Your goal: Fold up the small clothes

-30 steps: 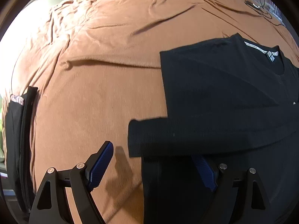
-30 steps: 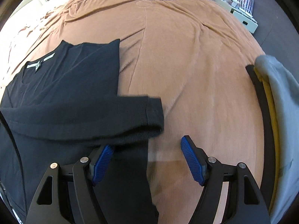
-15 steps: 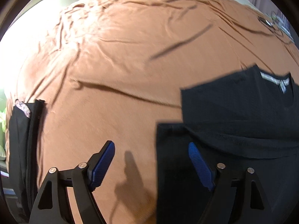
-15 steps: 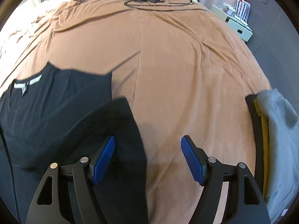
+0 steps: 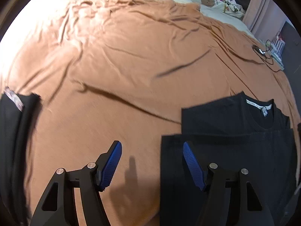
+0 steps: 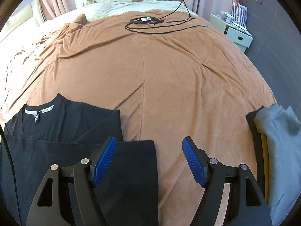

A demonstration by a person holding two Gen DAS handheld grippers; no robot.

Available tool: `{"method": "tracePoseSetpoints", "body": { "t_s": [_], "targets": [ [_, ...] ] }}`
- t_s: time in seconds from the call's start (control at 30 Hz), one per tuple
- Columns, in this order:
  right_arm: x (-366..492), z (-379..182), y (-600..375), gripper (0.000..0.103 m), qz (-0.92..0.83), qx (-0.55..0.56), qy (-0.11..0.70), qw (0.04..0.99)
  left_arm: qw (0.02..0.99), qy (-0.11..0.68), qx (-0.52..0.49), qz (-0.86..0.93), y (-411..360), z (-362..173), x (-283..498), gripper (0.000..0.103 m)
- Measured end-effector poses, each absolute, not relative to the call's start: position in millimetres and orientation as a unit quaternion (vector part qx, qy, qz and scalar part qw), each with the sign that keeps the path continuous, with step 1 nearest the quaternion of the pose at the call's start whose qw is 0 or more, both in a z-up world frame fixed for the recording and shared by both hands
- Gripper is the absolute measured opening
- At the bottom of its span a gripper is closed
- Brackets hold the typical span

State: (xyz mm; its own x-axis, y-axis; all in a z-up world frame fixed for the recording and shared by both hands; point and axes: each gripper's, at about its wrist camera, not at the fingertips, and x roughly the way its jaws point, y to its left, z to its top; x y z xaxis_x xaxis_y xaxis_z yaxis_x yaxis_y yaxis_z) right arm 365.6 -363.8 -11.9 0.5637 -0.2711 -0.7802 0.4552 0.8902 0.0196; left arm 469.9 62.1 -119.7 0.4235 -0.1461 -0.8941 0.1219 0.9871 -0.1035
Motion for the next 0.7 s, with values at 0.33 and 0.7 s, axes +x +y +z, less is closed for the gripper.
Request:
{"method": "tracePoseSetpoints", "body": {
  "t_s": [0.33, 0.7],
  "targets": [
    [366, -34, -382, 0.058, -0.159, 0.146, 0.446, 0.869, 0.819, 0.569, -0.046, -0.068, 58, -157, 475, 0.048],
    [374, -51, -401, 0.041, -0.151, 0.194, 0.450, 0.859, 0.821, 0.564, -0.045, -0.074, 49, -156, 474, 0.010]
  ]
}}
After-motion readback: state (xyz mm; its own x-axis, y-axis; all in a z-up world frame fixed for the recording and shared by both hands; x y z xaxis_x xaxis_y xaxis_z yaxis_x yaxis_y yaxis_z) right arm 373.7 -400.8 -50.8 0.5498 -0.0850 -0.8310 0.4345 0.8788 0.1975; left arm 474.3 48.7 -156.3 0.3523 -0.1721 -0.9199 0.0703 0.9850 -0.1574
